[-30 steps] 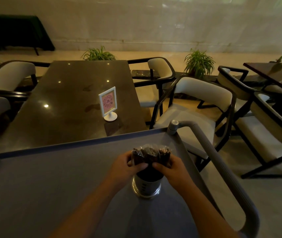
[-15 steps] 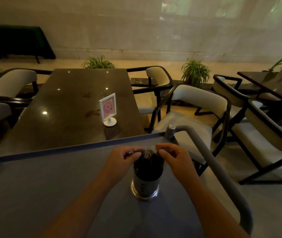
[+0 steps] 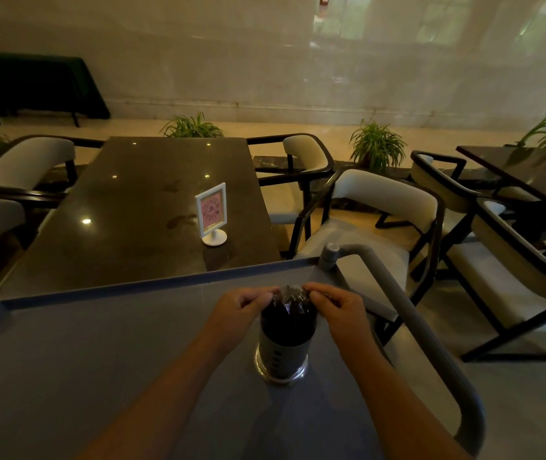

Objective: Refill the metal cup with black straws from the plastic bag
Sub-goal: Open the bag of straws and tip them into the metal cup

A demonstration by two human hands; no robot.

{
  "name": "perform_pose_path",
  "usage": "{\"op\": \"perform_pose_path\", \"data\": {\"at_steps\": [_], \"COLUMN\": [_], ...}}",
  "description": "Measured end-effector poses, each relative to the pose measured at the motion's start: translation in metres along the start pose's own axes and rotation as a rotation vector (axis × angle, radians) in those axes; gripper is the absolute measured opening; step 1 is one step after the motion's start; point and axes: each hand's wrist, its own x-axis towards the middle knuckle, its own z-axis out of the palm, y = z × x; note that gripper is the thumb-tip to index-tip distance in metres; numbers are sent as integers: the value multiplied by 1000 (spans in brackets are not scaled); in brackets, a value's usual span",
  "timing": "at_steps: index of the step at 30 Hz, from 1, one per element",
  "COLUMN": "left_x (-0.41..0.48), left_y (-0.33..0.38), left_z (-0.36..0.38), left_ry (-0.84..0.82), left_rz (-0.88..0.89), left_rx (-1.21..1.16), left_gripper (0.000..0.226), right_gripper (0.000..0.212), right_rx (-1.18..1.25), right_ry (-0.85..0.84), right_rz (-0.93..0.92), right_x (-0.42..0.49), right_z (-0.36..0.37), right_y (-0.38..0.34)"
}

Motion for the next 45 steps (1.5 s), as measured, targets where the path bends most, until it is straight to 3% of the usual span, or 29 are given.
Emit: {"op": "perform_pose_path", "data": {"at_steps": [13, 29, 45], "left_x": [14, 28, 30], "left_y": [33, 92, 159], "left_z": [-21, -29, -31], "left_ry": [9, 13, -49], "left_rz": [151, 293, 470], "left_rx": [9, 71, 79], "left_gripper": [23, 20, 26], "right_gripper": [21, 17, 19], "right_rx": [-96, -178, -102], "right_ry": [-60, 2, 23], "right_rz": [-188, -253, -394], "right_x": [6, 19, 27], "right_z": [-19, -32, -50], "right_y": [-58, -99, -150]}}
